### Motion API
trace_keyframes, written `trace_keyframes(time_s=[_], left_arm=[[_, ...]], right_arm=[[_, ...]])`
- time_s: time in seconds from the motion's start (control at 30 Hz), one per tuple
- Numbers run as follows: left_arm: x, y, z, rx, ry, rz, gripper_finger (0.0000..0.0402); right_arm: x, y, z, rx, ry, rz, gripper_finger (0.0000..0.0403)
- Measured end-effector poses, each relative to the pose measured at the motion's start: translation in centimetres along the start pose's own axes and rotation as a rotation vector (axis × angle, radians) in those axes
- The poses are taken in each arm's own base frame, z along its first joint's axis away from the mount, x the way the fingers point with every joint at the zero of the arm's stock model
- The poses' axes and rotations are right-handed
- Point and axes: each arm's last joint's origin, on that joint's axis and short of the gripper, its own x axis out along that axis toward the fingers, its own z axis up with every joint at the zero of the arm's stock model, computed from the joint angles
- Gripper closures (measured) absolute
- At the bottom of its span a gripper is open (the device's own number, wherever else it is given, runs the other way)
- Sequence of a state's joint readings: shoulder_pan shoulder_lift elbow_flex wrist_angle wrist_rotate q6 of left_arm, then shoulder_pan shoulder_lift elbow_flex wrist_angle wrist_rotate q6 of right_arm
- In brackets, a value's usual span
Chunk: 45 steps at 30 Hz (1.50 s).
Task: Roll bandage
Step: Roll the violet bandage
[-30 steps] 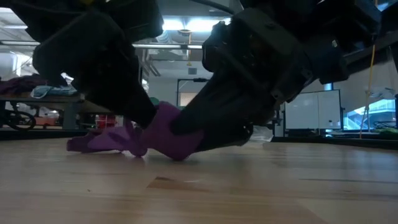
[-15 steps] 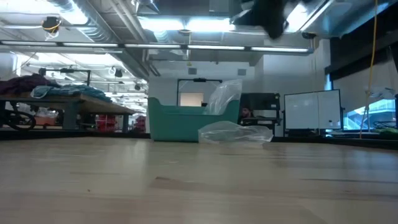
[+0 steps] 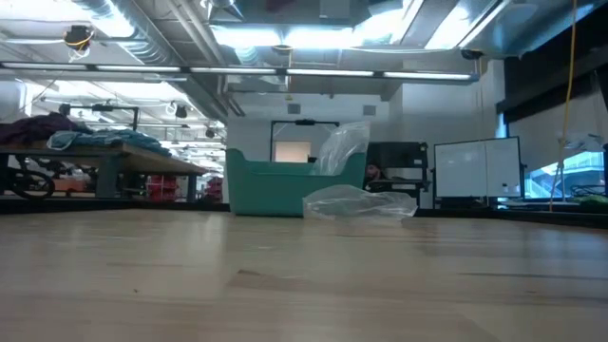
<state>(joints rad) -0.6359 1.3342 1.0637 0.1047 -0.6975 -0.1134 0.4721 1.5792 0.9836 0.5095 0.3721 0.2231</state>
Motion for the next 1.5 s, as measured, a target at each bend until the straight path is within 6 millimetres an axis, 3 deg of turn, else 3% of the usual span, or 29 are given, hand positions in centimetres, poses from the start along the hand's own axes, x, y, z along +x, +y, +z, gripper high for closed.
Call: trace_keyframes(time_s=[0.2,0.57,0.93,1.07,1.4,1.5], left_arm=[[-0.3,-0.4,0.2,0.002,-0.019,-0.008,0.0394],[-0.3,-0.3,-0.3,0.013,-0.002,0.028,0.0386],[-0.3,-0.3,-0.2,0.007,-0.006,0.029,0.0385],[-0.3,-0.3,-0.2,0.010,-0.007,0.029,0.0384],[-0.1,-0.5,-0.5,0.001,0.001,0.029,0.0384],[0.0,-0.6,-0.7,-0.005,0.007,0.026,0.0384]], right_arm=[[0.8,0.6,-2.0,-0.037,0.048,0.016,0.0123],[1.0,1.7,-2.7,-0.032,0.050,0.151,0.0123],[1.3,1.2,-2.9,-0.067,0.005,-0.023,0.0127],[1.3,1.2,-2.9,-0.077,-0.007,-0.036,0.0170],[2.3,0.2,-3.9,-0.089,0.021,-0.053,0.0374],[2.4,0.2,-4.5,-0.107,0.053,-0.056,0.0393]])
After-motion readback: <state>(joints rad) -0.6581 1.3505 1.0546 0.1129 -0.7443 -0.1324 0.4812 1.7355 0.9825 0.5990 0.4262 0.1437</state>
